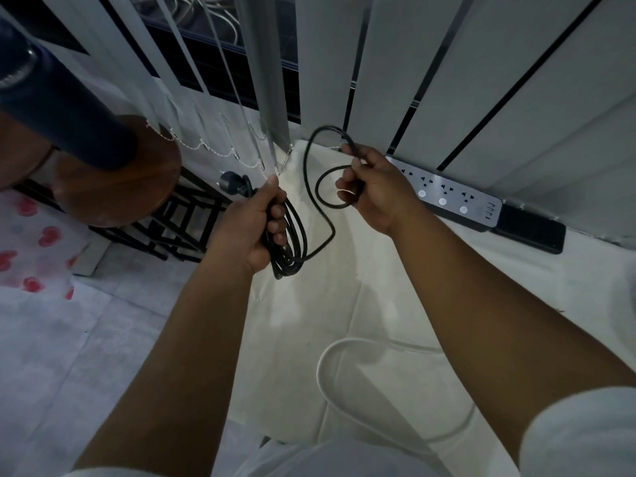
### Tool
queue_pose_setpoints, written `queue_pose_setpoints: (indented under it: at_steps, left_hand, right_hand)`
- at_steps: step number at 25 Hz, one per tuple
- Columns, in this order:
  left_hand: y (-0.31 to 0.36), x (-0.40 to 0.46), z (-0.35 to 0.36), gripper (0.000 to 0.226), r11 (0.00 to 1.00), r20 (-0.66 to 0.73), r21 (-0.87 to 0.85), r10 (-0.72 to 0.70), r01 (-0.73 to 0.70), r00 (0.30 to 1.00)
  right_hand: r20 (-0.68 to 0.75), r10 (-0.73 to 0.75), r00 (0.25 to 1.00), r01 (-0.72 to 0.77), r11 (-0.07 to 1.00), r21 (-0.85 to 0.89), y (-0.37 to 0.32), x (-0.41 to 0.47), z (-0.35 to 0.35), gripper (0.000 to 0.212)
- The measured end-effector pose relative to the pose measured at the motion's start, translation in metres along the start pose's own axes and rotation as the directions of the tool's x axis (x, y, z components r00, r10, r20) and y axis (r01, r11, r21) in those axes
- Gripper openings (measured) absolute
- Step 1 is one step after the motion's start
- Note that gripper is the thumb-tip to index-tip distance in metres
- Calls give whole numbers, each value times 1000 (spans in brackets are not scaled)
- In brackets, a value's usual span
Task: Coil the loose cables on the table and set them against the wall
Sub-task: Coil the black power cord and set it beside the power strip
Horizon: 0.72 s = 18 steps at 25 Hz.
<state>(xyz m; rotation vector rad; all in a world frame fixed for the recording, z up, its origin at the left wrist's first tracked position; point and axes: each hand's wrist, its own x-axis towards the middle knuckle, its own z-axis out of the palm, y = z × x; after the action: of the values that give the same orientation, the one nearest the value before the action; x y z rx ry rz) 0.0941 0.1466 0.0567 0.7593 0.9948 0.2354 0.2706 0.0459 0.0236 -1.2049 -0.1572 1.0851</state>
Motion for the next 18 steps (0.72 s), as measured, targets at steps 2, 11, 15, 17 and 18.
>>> queue_pose_setpoints:
  at_steps: [2,11,15,17,18]
  left_hand:
    - [-5,6,5,31,999,-29,-25,-24,23,999]
    - [-8,20,29,33,976,-54,-219,-26,13,998]
    - [0,15,19,30,990,-44,-144,-1,-6,999]
    - [9,7,7,29,996,-25,-92,17,-19,1000]
    - [15,2,1,29,997,1,-73,25,-25,1000]
  right_hand:
    - [137,-57,989,60,998,-20,-1,-6,-4,30]
    - [125,-34,992,68,958,-278,9,-31,-18,22]
    - [-293,-56,955,50,998,-29,6,-32,-37,18]
    - [-460,-5,888,-8,1000,-28,7,-33,-53,17]
    - [-523,12,852,-94,987,-130,10,-34,-60,20]
